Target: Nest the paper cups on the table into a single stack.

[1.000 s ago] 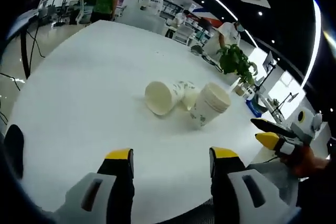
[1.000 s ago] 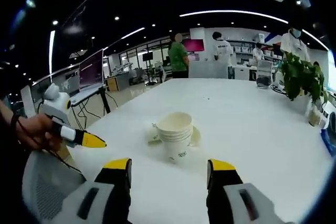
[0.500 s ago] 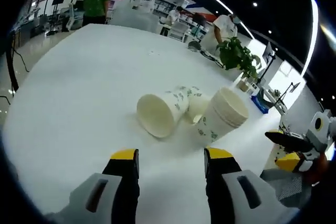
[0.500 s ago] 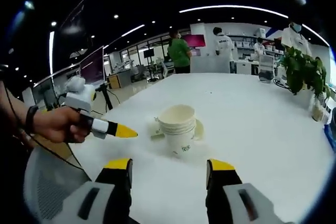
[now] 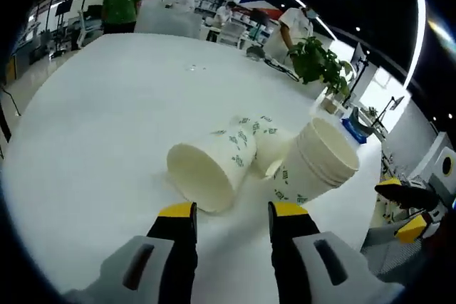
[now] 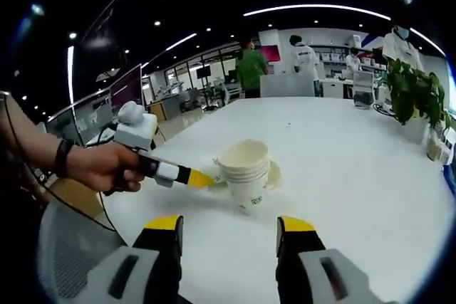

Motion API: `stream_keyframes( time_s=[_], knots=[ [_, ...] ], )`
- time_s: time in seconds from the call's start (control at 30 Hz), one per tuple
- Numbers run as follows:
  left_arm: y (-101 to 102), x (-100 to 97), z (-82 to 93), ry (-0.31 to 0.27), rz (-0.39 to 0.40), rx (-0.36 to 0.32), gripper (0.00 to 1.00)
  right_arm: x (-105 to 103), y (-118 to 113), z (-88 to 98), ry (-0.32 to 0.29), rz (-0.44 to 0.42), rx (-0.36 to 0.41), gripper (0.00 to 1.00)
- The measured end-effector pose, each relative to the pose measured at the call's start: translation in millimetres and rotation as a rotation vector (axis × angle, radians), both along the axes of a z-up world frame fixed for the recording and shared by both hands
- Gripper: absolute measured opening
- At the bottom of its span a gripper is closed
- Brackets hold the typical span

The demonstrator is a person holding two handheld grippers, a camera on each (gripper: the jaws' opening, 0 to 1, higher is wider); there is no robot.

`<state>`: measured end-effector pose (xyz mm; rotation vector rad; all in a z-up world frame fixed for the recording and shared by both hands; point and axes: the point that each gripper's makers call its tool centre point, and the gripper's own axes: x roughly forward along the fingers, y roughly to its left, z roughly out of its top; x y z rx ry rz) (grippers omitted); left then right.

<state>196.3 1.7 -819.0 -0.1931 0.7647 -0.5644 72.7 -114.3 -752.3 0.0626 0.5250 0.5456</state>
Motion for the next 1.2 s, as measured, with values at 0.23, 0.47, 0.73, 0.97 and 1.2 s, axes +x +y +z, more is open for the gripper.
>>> stream_keyframes(
  time_s=[0.23, 0.47, 0.73, 0.97, 1.2],
  knots=[
    [-2, 4.2, -5.7, -0.020, -0.039, 0.050, 0.25, 2, -4, 3.3, -0.014, -0.019, 0.015, 0.49],
    [-1, 6.0, -9.3, -0.040, -0.061, 0.083, 0.10, 1, -2, -1.0, 0.003, -0.015, 0.015, 0.48],
    [-4, 7.8, 1.7, -0.071, -0.073, 0.061, 0.00, -1, -1, -2.6, 0.014, -0.008, 0.015, 0.46],
    [6, -5.7, 5.1, -0.082, -0.084, 0.069, 0.00, -3, 4, -5.3, 0.020, 0.014, 0.001, 0.45],
    [26, -24.4, 3.3, -0.100, -0.118, 0.109, 0.00, -2, 3, -5.8, 0.016, 0.013, -0.013, 0.47]
  ],
)
